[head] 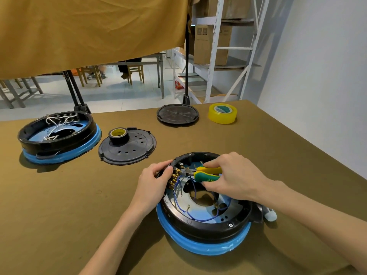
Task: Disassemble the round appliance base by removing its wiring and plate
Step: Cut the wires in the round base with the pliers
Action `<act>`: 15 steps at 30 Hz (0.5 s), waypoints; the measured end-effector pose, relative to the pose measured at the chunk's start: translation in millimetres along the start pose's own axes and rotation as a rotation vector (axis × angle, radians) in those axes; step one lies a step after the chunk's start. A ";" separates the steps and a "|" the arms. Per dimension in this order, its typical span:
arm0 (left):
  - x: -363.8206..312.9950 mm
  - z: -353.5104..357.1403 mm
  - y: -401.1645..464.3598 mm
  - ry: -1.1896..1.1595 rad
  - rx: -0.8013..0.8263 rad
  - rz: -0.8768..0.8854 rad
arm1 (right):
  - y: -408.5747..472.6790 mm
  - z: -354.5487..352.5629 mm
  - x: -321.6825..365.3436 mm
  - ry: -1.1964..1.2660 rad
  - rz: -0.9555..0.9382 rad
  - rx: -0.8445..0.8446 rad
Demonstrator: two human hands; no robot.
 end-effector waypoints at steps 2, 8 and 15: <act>0.0 0.2 0.4 0.009 0.004 0.004 | -3.6 1.9 -1.9 0.027 -0.003 -0.025; 0.0 -0.4 0.1 0.009 0.002 0.000 | -10.9 5.9 3.2 -0.112 -0.092 -0.044; 0.3 -0.1 0.6 0.014 0.001 -0.006 | -0.9 -6.6 0.4 -0.057 -0.030 0.018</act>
Point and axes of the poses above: each hand's wrist, its own y-axis towards the middle knuckle, its own z-axis out of the palm, x = y × z, the point moved 6 cm from there along y, towards the middle knuckle, and after that the axes turned 14 degrees about -z, right-handed, at the moved point
